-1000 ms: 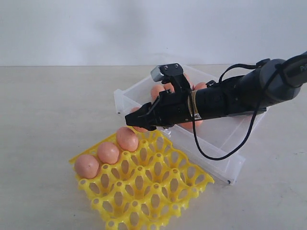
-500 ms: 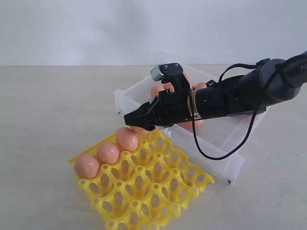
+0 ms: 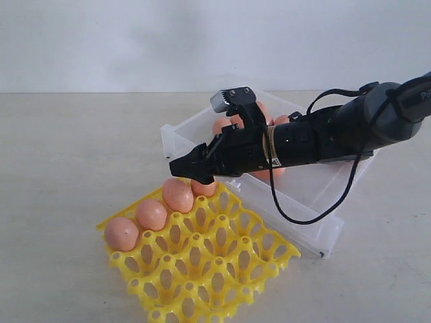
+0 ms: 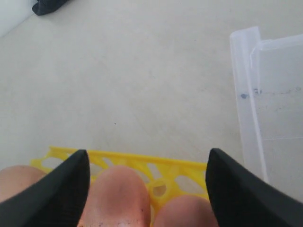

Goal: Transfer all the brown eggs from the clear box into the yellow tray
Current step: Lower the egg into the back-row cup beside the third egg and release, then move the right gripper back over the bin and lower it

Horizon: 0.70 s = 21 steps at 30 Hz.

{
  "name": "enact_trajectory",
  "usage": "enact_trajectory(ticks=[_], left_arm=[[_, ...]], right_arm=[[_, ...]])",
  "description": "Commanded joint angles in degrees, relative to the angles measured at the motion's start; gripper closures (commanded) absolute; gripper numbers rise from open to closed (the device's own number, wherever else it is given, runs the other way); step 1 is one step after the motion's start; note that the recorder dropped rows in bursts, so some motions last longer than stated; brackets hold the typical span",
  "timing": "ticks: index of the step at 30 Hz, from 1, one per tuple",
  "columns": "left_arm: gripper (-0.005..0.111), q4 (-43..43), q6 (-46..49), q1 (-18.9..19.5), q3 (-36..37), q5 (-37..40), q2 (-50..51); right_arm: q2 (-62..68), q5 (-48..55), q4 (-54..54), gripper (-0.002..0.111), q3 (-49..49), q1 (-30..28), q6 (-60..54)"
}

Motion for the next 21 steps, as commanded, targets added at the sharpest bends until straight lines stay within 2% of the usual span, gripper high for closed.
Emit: enact_trajectory(ticks=[1,3,6,7,12,14,16,19,21], left_arm=[[0.103,0.07,-0.23,0.08,0.2,0.02,-0.18],[0.103,0.07,-0.23,0.08,0.2,0.02,-0.18],[0.103,0.07,-0.23,0.08,0.2,0.02,-0.18],[0.103,0.07,-0.23,0.08,0.2,0.02,-0.18],[0.103,0.07,-0.23,0.08,0.2,0.02,-0.18],[0.103,0.07,-0.23,0.08,0.2,0.02,-0.18],[0.103,0.07,-0.23,0.08,0.2,0.02,-0.18],[0.103,0.07,-0.23,0.08,0.2,0.02,-0.18],[0.103,0.07,-0.23,0.08,0.2,0.02,-0.18]], right_arm=[[-2.95,4.02,1.15,0.047,-0.19,-0.26,-2.17],[-5.53,6.34,1.23,0.06,-1.25,-0.26,-2.17],[-10.59,15.18,1.14,0.101,-3.1,-0.26,-2.06],[-11.88,19.99,1.26,0.107,-3.66,-0.26,-2.0],[-16.06,53.66,0.11,0.107,-6.44,-0.26,-6.26],[-15.68,70.23,1.46,0.107,-7.88,-0.26,-16.23],[-14.66,80.36,6.46,0.107,-9.08,-1.16,-31.36],[-13.64,84.76,32.48,0.107,-13.33,-5.67,-49.26],[-12.67,90.33,54.91,0.107,-17.22,-8.84,-64.72]])
